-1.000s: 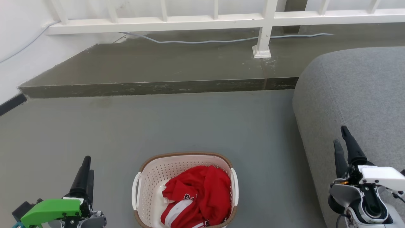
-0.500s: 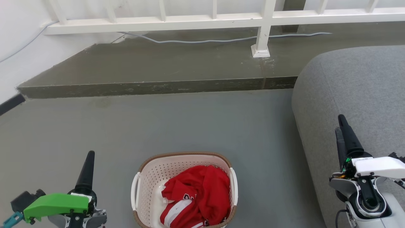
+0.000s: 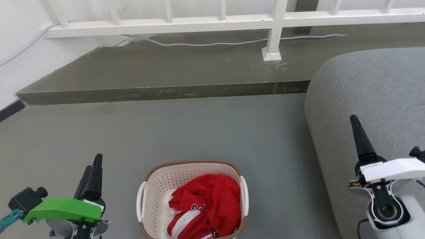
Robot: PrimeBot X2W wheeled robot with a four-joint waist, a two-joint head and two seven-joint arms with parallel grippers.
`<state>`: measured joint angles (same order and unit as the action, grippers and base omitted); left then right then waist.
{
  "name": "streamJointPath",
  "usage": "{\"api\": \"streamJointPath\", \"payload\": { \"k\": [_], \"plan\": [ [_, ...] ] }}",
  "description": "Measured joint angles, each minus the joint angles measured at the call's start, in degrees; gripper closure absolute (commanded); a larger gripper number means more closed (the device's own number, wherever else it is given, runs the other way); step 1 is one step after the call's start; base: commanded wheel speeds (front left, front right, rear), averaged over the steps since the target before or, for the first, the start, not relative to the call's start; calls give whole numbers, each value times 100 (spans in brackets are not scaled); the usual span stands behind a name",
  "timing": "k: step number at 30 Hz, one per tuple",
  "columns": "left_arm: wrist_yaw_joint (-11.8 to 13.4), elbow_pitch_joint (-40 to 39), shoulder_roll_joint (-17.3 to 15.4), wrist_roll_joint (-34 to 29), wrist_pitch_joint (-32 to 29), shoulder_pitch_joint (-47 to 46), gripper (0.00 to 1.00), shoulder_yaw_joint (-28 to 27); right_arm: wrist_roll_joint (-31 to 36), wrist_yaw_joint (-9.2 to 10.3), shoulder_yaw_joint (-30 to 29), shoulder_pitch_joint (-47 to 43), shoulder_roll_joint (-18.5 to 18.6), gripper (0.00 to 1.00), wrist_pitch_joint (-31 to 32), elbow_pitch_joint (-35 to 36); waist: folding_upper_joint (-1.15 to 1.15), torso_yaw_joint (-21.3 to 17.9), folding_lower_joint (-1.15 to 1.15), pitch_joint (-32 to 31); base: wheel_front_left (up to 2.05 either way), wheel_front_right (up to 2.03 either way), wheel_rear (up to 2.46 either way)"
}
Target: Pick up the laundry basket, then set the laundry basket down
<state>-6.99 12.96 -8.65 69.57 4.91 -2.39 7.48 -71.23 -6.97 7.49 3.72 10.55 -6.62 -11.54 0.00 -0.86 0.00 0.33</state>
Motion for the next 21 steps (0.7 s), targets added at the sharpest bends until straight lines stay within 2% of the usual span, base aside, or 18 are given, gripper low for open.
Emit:
{"api": "streamJointPath", "payload": {
  "k": [9,13,17,21],
  "plan": [
    [201,13,-136,-981,141,-54,0,188,1128,115,137,71,101,0,-138,46,0,-23,0,7,0,0,0],
    [301,-20,-145,-1423,229,-117,0,214,1590,261,218,91,143,0,-192,56,0,-33,0,13,0,0,0],
    [349,-38,-145,-1744,286,-118,0,303,1945,354,247,112,144,0,-232,68,0,-41,0,20,0,0,0],
    [356,-45,-138,-1892,333,-118,0,366,2189,364,276,122,141,0,-277,87,0,-47,0,27,0,0,0]
  ]
}}
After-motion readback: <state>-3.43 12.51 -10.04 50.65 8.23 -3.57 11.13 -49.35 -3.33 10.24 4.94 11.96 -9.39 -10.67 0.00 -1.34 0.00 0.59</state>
